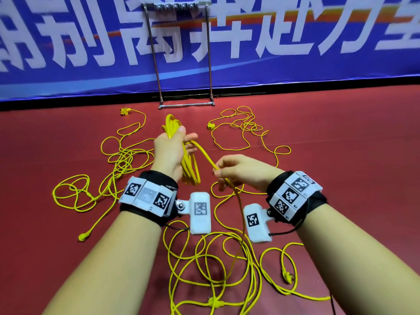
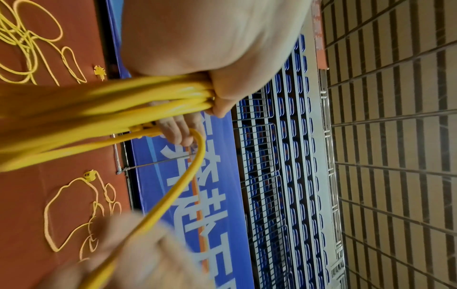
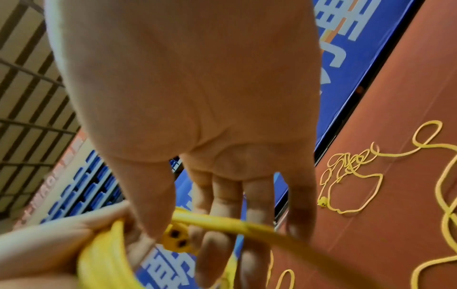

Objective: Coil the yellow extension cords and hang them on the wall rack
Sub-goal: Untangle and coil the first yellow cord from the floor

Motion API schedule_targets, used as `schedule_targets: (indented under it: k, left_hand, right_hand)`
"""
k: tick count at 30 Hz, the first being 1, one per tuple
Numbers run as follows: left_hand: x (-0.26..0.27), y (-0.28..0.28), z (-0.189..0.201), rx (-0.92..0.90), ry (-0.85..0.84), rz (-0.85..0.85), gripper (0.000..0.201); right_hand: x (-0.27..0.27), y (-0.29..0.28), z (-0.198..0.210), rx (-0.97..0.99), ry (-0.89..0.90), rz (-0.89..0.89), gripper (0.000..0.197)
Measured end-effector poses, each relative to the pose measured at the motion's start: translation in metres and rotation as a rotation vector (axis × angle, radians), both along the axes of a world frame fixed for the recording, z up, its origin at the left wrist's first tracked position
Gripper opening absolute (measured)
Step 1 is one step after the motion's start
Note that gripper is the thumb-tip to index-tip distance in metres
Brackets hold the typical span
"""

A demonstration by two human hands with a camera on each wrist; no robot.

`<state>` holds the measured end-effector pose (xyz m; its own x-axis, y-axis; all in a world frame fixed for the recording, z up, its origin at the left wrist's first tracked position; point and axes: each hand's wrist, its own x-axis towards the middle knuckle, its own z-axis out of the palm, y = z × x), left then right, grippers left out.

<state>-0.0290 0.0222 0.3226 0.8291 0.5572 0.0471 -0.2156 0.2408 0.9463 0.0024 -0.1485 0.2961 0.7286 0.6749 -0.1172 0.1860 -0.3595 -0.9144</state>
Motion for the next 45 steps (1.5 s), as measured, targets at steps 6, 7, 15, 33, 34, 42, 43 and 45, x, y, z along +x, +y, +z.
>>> schedule_targets:
  k: [6,7,15,33,34,42,43,45]
  left_hand:
    - [-0.008,0.028,0.020,-0.036,-0.061,0.047,0.006]
    - [-0.010,0.030,0.020,-0.031,-0.041,0.029,0.006]
    - [-0.014,0.030,0.022,-0.085,-0.067,-0.041,0.013]
    - [-0.003,-0.005,0.000,0.005,0.047,-0.166,0.027]
    - [-0.003,-0.006,-0.001,0.008,0.043,-0.183,0.027]
    - [-0.003,-0.005,-0.002,-0.069,0.036,-0.238,0.024]
    - [-0.003,-0.005,-0.003,-0.069,0.036,-0.249,0.025]
    - [-0.005,-0.007,-0.003,-0.059,0.034,-0.273,0.024]
  right_hand:
    - [0.002,-0.006,-0.025,0.001,0.009,0.001,0.017]
    - [0.000,-0.004,-0.022,0.049,-0.011,-0.053,0.019]
    - [0.013,-0.004,0.006,0.289,-0.162,-0.506,0.011]
    - [-0.015,0.009,0.036,0.642,0.394,-0.057,0.049]
    - [-0.016,0.007,0.035,0.621,0.399,-0.028,0.049]
    - [-0.016,0.015,0.030,0.643,0.297,-0.133,0.017]
    - [-0.016,0.016,0.031,0.657,0.292,-0.149,0.015]
    - [-0.017,0.017,0.032,0.676,0.284,-0.176,0.015]
